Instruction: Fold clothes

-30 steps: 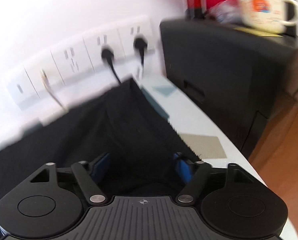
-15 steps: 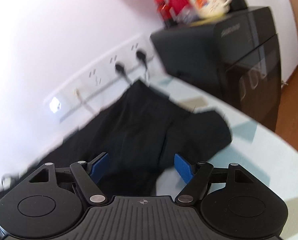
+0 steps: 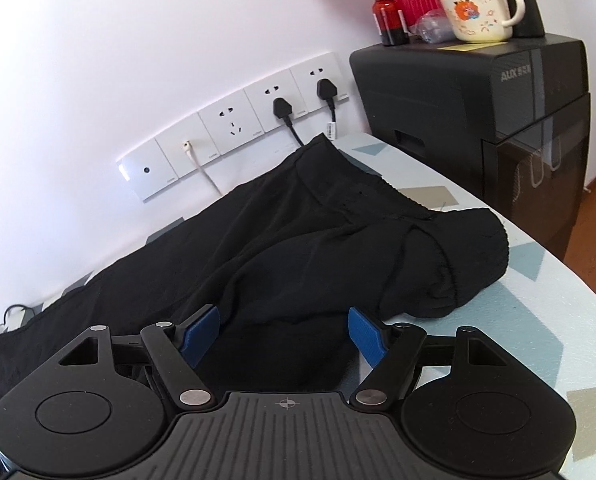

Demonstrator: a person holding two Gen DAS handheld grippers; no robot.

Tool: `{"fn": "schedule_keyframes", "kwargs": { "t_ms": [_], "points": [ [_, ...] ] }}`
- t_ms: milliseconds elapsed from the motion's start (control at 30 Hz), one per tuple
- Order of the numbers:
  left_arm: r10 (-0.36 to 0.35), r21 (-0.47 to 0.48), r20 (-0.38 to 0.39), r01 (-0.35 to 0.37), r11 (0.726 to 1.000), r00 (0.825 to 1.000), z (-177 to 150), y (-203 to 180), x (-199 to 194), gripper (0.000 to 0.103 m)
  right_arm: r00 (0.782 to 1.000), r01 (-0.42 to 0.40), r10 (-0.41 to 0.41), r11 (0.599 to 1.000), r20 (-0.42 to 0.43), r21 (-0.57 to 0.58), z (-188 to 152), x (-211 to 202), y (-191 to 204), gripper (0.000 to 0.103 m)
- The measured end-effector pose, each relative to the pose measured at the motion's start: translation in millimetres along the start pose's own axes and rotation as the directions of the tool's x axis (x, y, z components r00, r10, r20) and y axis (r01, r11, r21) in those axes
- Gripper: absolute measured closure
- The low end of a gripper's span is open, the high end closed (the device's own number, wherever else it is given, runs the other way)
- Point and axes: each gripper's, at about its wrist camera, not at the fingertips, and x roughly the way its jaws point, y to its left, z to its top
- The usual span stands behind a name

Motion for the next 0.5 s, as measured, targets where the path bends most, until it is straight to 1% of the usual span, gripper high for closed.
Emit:
{"fn": "schedule_keyframes", "kwargs": {
  "t_ms": [33, 67, 100, 167, 200, 233, 267, 300, 333, 367, 433, 500],
  "points": [
    [-0.033, 0.035, 0.056, 0.031, 0.999, 0.998, 15, -7, -10, 0.086, 1.0, 0.003, -0.003, 1.0, -0.003, 0.002, 0, 0, 2, 0.034],
    [-0.067, 0.071, 0.11, 0.059, 0.996, 0.992, 29, -13, -20, 0.085, 1.0, 0.005, -0.005, 1.0, -0.007, 0.003, -1, 0, 4, 0.034],
    [-0.102, 0.107, 0.162, 0.085, 0.991, 0.982, 44, -20, -30, 0.082, 1.0, 0.007, -0.007, 1.0, -0.007, 0.004, -1, 0, 7, 0.034],
    [-0.115, 0.093, 0.191, 0.099, 0.991, 0.975, 69, -25, -33, 0.074, 1.0, 0.009, -0.009, 1.0, -0.009, 0.006, -1, 1, 13, 0.034],
    [-0.102, 0.061, 0.181, 0.092, 0.994, 0.978, 79, -24, -29, 0.064, 1.0, 0.01, -0.01, 1.0, -0.014, 0.009, -2, 2, 15, 0.034],
    [-0.076, 0.042, 0.171, 0.07, 0.997, 0.982, 85, -22, -23, 0.059, 1.0, 0.012, -0.011, 1.0, -0.018, 0.012, -2, 3, 18, 0.034],
    [-0.05, 0.023, 0.161, 0.047, 0.999, 0.986, 91, -20, -17, 0.041, 1.0, 0.013, -0.013, 1.0, -0.023, 0.015, -3, 4, 20, 0.034],
    [-0.012, 0.011, 0.151, 0.01, 1.0, 0.988, 93, -17, -10, 0.031, 0.999, 0.017, -0.016, 1.0, -0.032, 0.016, -3, 6, 23, 0.034],
    [0.015, -0.002, 0.139, -0.015, 1.0, 0.99, 93, -14, -5, 0.03, 0.999, 0.02, -0.02, 1.0, -0.042, 0.015, -3, 8, 26, 0.034],
    [0.02, -0.016, 0.116, -0.018, 1.0, 0.993, 92, -10, 0, 0.03, 0.998, 0.024, -0.023, 1.0, -0.051, 0.01, -3, 9, 29, 0.034],
    [-0.02, -0.056, 0.047, 0.022, 0.998, 0.999, 87, 1, 8, 0.03, 0.998, 0.028, -0.028, 1.0, -0.059, -0.005, -6, 10, 34, 0.034],
    [-0.057, -0.096, -0.011, 0.056, 0.994, 0.998, 79, 11, 14, 0.031, 0.997, 0.034, -0.035, 0.999, -0.071, -0.016, -10, 11, 36, 0.034]
  ]
}}
